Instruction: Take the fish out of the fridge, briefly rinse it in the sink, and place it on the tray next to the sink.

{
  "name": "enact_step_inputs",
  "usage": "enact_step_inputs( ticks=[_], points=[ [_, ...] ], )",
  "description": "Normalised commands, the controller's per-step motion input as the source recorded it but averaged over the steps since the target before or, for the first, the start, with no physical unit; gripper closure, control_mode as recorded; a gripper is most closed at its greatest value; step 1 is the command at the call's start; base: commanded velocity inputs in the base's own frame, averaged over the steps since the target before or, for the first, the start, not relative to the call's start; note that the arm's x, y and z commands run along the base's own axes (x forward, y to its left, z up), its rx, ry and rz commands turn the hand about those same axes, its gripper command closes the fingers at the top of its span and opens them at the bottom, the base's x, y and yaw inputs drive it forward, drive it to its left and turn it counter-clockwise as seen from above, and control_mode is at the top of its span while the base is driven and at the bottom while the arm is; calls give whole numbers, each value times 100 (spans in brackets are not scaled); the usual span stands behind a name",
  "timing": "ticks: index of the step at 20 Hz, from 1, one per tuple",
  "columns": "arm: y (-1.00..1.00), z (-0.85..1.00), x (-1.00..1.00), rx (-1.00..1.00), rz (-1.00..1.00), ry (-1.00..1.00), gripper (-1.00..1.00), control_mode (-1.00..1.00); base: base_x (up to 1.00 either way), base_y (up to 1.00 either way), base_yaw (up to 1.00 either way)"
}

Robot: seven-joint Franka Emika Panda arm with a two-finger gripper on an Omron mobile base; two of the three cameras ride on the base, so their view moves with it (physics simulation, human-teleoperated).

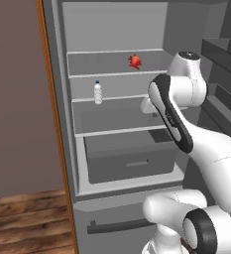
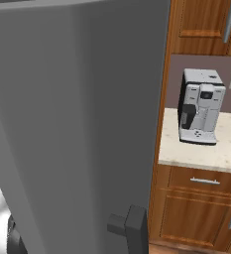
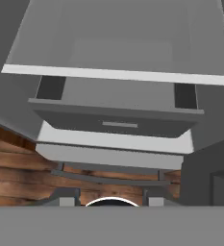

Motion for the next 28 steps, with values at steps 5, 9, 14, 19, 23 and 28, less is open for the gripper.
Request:
enact_step_inputs(
  ticks=[5, 9, 14, 19, 23, 28],
  points=[
    [2, 0, 0, -1, 0, 0, -100, -100, 0, 0, 0],
    [0, 14, 0, 0, -4, -14, -100, -100, 0, 0, 0],
    [11, 55, 0, 0, -13, -37, -100, -100, 0, 0, 0],
    [36, 65, 12, 3, -20, -33, -100, -100, 0, 0, 0],
    [33, 69, 31, 22, -23, -26, -100, -100, 0, 0, 0],
    [-4, 31, 42, 13, -3, -2, -100, -100, 0, 0, 0]
  ],
)
